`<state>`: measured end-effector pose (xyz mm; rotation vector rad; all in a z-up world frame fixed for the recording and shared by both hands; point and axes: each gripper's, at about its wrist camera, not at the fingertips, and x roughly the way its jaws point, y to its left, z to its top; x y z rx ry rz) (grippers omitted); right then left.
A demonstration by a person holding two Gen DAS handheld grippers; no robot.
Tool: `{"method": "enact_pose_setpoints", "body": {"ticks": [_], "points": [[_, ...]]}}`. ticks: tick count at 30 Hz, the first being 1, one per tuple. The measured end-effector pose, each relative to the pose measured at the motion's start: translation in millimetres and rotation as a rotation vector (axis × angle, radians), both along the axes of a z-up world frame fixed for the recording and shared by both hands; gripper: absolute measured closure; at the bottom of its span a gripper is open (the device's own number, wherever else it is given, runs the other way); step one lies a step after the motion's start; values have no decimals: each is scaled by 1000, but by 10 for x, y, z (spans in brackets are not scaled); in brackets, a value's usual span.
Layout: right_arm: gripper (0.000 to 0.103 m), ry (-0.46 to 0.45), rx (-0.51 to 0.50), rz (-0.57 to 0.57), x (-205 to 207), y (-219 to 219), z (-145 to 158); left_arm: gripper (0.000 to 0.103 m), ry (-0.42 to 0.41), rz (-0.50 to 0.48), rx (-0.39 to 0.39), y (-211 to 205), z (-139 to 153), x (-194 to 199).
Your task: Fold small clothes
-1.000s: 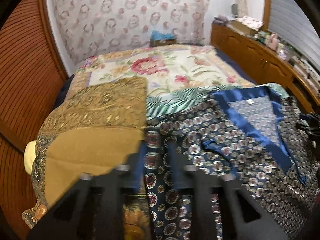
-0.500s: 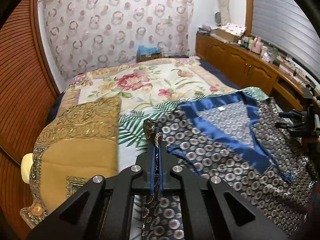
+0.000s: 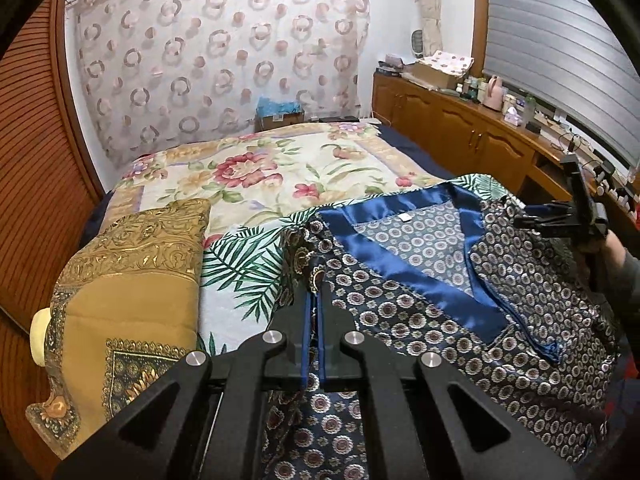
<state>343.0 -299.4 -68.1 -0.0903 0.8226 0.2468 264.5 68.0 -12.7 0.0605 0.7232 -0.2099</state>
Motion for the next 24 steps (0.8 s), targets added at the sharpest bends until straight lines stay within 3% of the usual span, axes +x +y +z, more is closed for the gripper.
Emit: {"method": "enact_pose_setpoints", "body": {"ticks": [2,3,6,13,19,24], "points": [[57,-11,2,20,40,32,13,100,-8,-13,-9,-31,35,-77],[81,-17,16,45,37,55,23,100,-15,-17,-13,-38,48,-110],[100,-9,39,87,1,105,24,100,-27,-25,-23,-65,92,-244],[101,-126,105,100,-452,63,356,100,-103,-6,-54,27,319,-694],[101,-237,128,120,-1095,53,719,101,-153,19,-69,166,404,-1141],[101,-293,138,141,-1620,38,816,101,-193,66,-85,371,446,-1577]]}}
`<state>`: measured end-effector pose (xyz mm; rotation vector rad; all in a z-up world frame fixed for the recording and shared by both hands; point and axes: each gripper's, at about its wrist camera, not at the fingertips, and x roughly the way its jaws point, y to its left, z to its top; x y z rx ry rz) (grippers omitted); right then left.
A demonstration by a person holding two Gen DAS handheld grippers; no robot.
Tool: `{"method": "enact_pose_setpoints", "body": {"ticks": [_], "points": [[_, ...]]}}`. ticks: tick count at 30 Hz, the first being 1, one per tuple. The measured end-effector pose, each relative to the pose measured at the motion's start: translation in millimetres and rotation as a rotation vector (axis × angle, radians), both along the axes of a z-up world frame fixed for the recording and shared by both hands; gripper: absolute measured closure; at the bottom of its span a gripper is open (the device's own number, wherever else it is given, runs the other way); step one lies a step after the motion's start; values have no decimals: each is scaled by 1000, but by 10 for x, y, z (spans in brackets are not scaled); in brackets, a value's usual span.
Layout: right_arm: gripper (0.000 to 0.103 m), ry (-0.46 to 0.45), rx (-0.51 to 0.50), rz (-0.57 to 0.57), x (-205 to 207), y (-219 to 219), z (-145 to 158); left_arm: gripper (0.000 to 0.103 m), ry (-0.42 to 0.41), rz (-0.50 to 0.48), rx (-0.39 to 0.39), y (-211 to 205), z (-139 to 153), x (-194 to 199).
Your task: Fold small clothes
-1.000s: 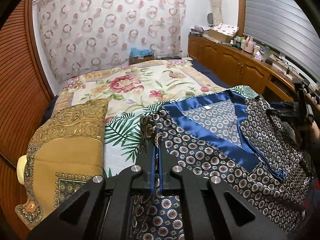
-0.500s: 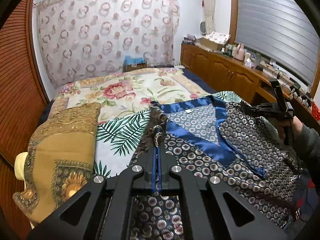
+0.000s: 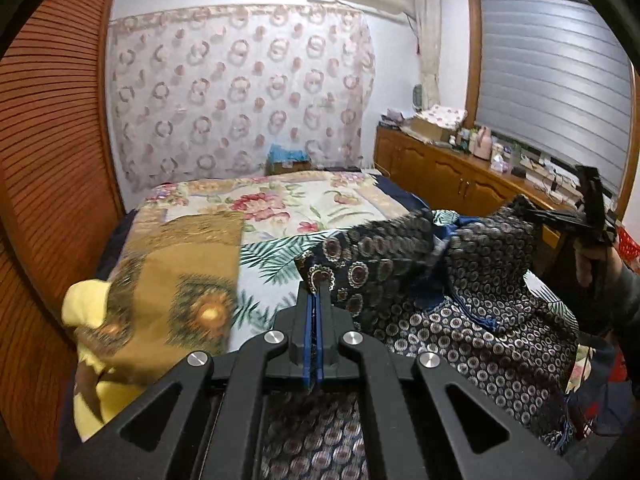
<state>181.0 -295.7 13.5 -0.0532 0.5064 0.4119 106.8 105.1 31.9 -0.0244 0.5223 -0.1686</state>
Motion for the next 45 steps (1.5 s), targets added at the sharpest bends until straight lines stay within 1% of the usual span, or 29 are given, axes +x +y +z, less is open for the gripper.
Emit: {"method": "enact_pose_setpoints", "body": {"ticks": [1,6,9,11,13,15,16,18,20,23,25,27,32,35,37,40,41,42,43,44,45], "points": [[101,-8,6,6,-109,-17,-22,101,-5,8,-5,20,-7,-67],[101,-56,11,17,-701,-81,51,101,-33,66,-25,191,-61,-537],[101,-68,22,30,-1057,-127,59,101,-33,94,-65,279,-164,-854],[101,-59,28,44,-1250,-180,11,101,-24,109,-72,288,-250,-1001],[101,-38,16,48,-1398,-221,-79,101,-27,123,-59,270,-324,-1136],[101,-6,14,47,-1527,-270,-174,101,-17,136,-69,274,-382,-1240],[101,6,10,44,-1577,-286,-213,101,-5,137,-80,283,-410,-1285],[101,32,11,37,-1655,-338,-288,101,3,137,-76,278,-432,-1342],[101,45,14,32,-1727,-390,-325,100,12,130,-57,250,-475,-1406],[101,73,14,25,-1819,-419,-395,100,39,124,-33,212,-561,-1380],[101,108,8,23,-1825,-360,-422,100,63,120,-15,183,-649,-1351],[101,134,-18,20,-1809,-307,-506,100,80,116,-5,156,-715,-1354],[101,195,-54,34,-1683,-182,-588,100,99,115,11,141,-752,-1385],[101,204,-54,29,-1637,-178,-531,89,83,126,21,144,-696,-1427],[101,202,-45,21,-1615,-203,-537,88,70,123,18,140,-643,-1436],[101,198,-54,21,-1613,-168,-550,77,50,117,9,135,-580,-1439],[101,197,-54,25,-1641,-159,-552,70,43,109,6,126,-562,-1430],[101,198,-55,30,-1658,-154,-544,58,37,105,8,116,-551,-1414],[99,197,-57,32,-1693,-153,-548,54,35,101,11,103,-552,-1388],[96,193,-60,35,-1703,-152,-553,46,38,99,13,98,-557,-1357],[91,188,-66,32,-1715,-146,-542,37,46,97,11,95,-570,-1315]]}}
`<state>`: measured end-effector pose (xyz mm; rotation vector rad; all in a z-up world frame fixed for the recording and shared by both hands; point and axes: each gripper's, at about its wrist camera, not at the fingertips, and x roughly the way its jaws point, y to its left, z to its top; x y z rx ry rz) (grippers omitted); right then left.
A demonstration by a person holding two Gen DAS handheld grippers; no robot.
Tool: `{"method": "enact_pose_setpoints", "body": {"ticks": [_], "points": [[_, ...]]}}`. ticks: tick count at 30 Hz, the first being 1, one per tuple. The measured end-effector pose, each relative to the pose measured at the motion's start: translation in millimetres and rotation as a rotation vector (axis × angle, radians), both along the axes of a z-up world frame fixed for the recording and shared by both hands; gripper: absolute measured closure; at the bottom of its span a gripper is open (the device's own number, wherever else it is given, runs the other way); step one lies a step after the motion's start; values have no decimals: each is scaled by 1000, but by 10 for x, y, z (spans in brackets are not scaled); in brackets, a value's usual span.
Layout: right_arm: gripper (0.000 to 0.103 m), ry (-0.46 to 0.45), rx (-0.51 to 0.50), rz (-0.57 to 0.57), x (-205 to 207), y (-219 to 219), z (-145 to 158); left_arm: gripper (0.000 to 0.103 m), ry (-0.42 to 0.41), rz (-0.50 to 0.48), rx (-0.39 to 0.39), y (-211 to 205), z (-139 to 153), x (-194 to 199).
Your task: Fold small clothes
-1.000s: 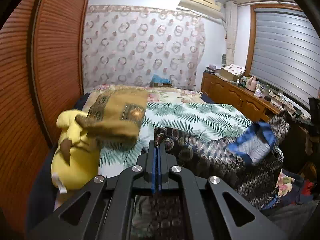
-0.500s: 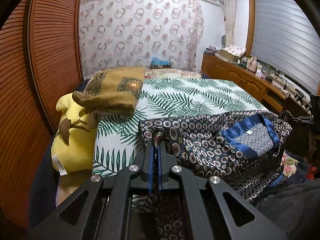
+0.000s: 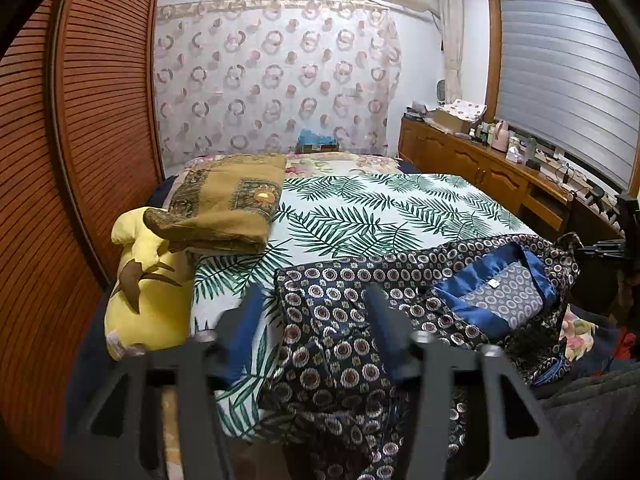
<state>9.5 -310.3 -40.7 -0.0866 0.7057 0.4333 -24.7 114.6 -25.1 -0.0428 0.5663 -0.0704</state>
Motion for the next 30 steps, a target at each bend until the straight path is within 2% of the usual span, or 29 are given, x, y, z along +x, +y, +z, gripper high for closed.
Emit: {"method": "enact_pose_setpoints", "body": {"ticks": [3,5,7,14,18,20,25,30], "points": [[74,-17,-18,-20,-25,-19,13,27,34,-15,-8,2,-77,155],[70,-30,-9,-13,-21,-28,33,24,64,-24,-11,6,-145,269],[62,-42,-17,-15,-18,-16,55,23,89,-35,-12,8,-194,375],[54,-74,-31,-38,148,11,61,23,109,-1,-27,96,-204,625],[53,-78,-24,-66,369,16,24,23,112,5,-21,182,-157,789],[52,-84,-33,-105,522,17,-9,23,141,-6,-19,234,-153,912],[50,-40,-21,-144,878,28,-154,23,193,-18,-21,349,-198,1160],[49,25,-30,-135,1078,92,-390,23,266,-19,-9,357,-420,1313]]}}
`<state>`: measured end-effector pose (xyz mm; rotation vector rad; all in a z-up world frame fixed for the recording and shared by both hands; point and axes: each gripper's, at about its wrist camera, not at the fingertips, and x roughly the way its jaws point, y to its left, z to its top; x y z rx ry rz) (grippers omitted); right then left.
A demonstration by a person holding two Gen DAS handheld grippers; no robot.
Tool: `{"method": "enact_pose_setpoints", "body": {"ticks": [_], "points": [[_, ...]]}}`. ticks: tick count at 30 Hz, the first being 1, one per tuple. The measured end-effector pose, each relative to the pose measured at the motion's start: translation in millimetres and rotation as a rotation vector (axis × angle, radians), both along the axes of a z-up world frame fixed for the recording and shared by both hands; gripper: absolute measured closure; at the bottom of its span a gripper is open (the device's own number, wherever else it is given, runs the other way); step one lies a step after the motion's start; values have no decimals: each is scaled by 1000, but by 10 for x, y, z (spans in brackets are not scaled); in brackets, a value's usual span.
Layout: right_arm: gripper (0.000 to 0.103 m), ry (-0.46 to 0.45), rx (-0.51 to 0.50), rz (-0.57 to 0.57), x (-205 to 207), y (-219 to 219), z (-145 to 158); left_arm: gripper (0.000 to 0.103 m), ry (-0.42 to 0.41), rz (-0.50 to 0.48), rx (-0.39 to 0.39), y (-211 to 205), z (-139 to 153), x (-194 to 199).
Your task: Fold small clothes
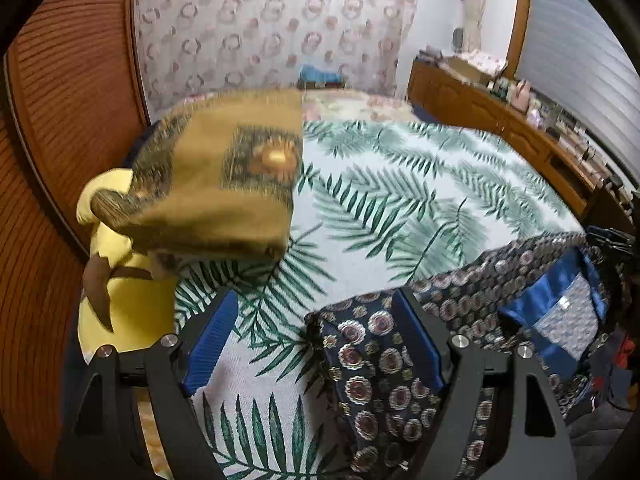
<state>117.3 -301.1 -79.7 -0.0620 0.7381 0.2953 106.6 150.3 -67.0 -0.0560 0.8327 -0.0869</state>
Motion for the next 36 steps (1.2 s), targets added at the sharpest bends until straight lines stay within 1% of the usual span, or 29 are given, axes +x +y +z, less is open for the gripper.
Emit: {"method": "enact_pose_setpoints", "body": {"ticks": [4,6,9,11,13,15,16,17,18,19,20,21,22,24,25,28,30,32,36], "points": [[49,30,10,17,34,19,-108,24,51,0,-17,0,-196,35],[48,40,10,17,48,11,-146,31,76,-5,-32,-5,-280,37],[48,71,-5,21,111,39,-220,36,92,-14,-43,-18,-349,30],[47,64,-14,23,114,55,-231,39,103,-25,-47,-46,-399,18],[47,60,-15,24,140,76,-236,40,91,-34,-29,-89,-407,8],[47,60,-16,28,160,94,-236,53,90,-44,-16,-129,-400,13],[47,61,-22,42,162,123,-237,57,91,-52,-22,-142,-394,12],[47,60,-31,57,155,150,-236,63,92,-63,-23,-167,-396,18],[49,55,-48,69,148,181,-243,68,92,-69,-17,-191,-396,18],[58,51,-65,75,138,206,-251,72,89,-77,-8,-220,-393,8],[65,47,-71,83,126,218,-250,84,89,-85,-14,-230,-388,3],[80,51,-58,100,120,225,-245,93,86,-87,-18,-237,-376,-1],[87,58,-39,117,110,226,-245,95,79,-84,-22,-246,-355,-18],[93,52,-32,139,69,235,-236,97,48,-89,-22,-282,-281,-83],[94,44,-34,144,41,239,-232,97,16,-88,-27,-295,-203,-152],[95,-20,-10,134,-104,199,-142,98,-59,-86,-59,-314,16,-322],[95,-71,18,128,-239,147,-31,98,-127,-88,-74,-345,229,-495],[95,-121,47,124,-399,89,104,98,-180,-90,-69,-390,396,-627],[96,-226,61,113,-709,17,395,98,-280,-90,-60,-449,717,-849]]}}
